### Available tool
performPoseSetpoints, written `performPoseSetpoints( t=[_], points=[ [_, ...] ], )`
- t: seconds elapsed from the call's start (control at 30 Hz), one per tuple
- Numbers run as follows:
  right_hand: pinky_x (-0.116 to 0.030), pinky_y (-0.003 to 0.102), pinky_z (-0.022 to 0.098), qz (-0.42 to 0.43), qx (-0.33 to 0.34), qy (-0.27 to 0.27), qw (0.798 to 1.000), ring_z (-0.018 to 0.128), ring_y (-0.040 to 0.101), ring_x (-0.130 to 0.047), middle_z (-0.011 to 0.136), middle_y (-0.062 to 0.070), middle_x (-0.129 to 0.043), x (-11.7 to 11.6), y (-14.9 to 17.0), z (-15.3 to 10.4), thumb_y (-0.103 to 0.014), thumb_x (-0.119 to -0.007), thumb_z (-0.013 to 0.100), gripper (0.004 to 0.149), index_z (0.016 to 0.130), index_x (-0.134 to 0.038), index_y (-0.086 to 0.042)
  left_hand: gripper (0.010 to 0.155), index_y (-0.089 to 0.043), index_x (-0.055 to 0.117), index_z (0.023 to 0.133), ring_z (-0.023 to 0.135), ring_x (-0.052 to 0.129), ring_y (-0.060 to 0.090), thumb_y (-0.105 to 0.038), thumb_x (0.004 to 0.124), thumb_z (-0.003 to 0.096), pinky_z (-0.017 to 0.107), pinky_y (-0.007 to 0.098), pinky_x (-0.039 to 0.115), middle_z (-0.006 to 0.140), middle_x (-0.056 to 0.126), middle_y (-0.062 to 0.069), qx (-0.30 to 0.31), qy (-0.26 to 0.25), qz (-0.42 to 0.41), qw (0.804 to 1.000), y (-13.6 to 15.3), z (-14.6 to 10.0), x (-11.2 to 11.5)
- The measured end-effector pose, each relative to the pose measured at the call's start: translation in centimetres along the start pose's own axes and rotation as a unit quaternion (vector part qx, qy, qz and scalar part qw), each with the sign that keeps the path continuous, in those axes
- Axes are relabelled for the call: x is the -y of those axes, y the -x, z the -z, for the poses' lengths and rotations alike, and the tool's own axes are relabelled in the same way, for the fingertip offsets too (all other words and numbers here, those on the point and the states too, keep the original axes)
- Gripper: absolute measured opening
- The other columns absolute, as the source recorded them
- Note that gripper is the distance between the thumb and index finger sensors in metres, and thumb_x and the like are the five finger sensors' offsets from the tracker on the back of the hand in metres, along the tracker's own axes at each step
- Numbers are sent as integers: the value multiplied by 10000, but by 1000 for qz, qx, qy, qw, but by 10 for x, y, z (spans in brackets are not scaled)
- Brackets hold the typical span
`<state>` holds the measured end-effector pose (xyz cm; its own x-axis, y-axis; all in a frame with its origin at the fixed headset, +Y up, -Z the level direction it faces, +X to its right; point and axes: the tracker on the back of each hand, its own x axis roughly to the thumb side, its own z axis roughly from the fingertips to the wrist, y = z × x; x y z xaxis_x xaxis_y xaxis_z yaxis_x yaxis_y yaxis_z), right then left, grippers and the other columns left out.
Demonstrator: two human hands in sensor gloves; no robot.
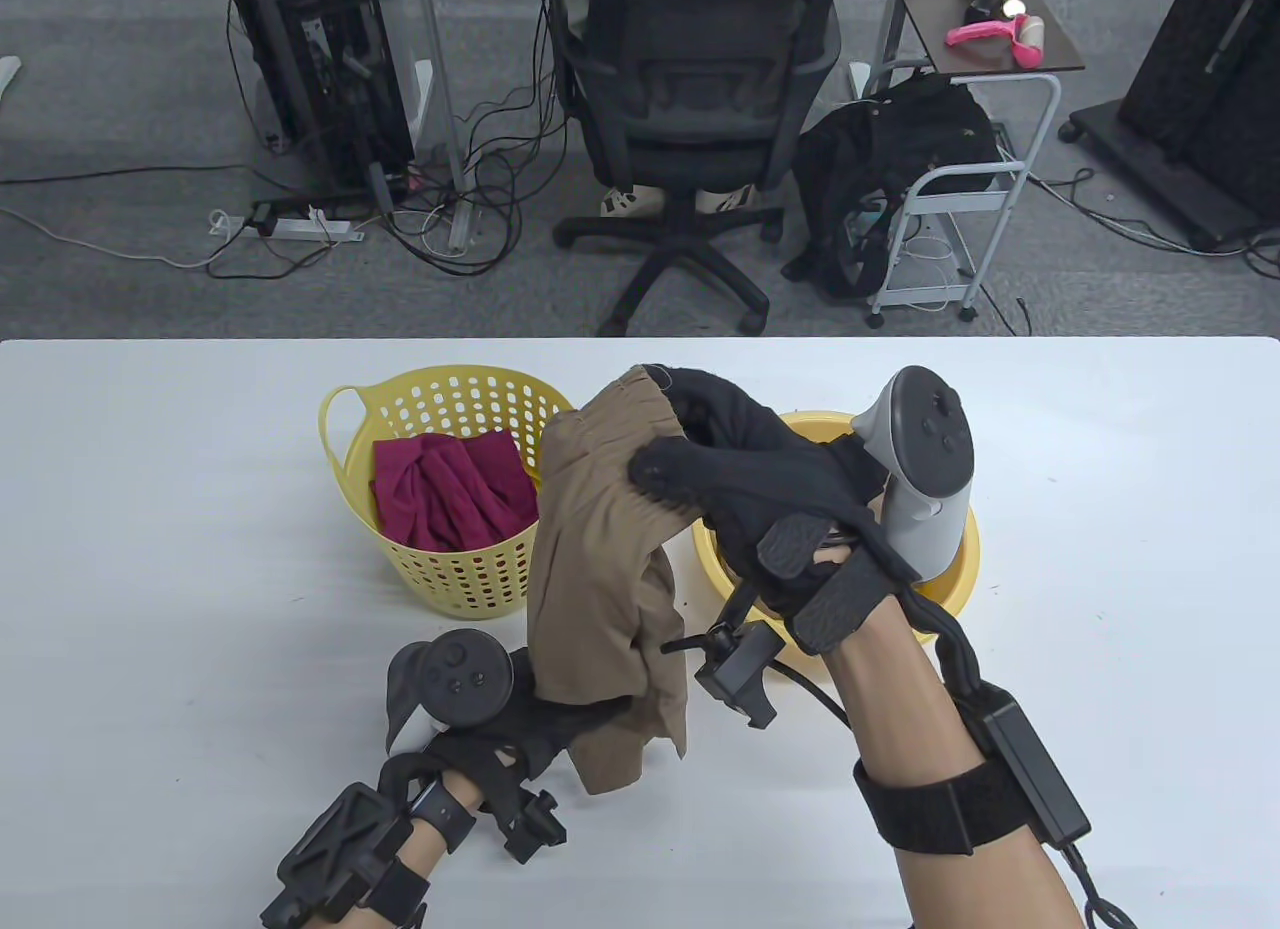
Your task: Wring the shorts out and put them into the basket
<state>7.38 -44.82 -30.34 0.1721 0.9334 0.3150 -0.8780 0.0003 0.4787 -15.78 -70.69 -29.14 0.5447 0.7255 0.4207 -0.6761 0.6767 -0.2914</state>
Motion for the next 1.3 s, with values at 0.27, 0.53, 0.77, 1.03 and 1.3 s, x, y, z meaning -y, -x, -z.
performPoseSetpoints(
  t=[0.27,0.53,0.77,1.03,1.3],
  points=[
    [-751,517,602,-34,-5,23,999,759,413,-851,895,153,-793,12,-1,-5,-493,-828,574,701,1024,-556,-30,398,-158,833,869,591,1045,327,-334,913,520,581,659,718,645,962,45,-28,1,77,997,-1,-1,-8],
    [-751,518,601,-95,-16,71,993,760,413,-850,896,155,-790,28,-5,-12,-490,-835,572,703,1023,-553,-30,404,-156,839,862,585,1041,329,-332,925,508,574,657,719,638,964,47,-51,-4,104,993,7,-5,-19],
    [-754,522,590,-190,-36,110,975,747,419,-856,882,159,-803,39,-9,-20,-483,-845,562,700,1014,-568,-27,405,-177,849,852,581,1049,324,-338,942,493,564,647,733,636,973,38,-79,4,154,985,16,-11,-31],
    [-758,530,578,-306,-53,145,939,732,428,-865,868,167,-817,55,-6,-30,-468,-862,541,696,1002,-591,-22,403,-189,873,834,570,1061,323,-344,968,474,556,644,742,623,989,34,-101,34,216,971,18,-17,-51],
    [-758,536,574,-414,-77,148,895,728,435,-866,860,172,-825,63,17,-39,-453,-874,528,690,993,-603,-22,498,-193,880,835,546,1099,292,-380,1037,401,534,613,787,618,1013,11,-118,87,250,957,8,-19,-74]
  ],
)
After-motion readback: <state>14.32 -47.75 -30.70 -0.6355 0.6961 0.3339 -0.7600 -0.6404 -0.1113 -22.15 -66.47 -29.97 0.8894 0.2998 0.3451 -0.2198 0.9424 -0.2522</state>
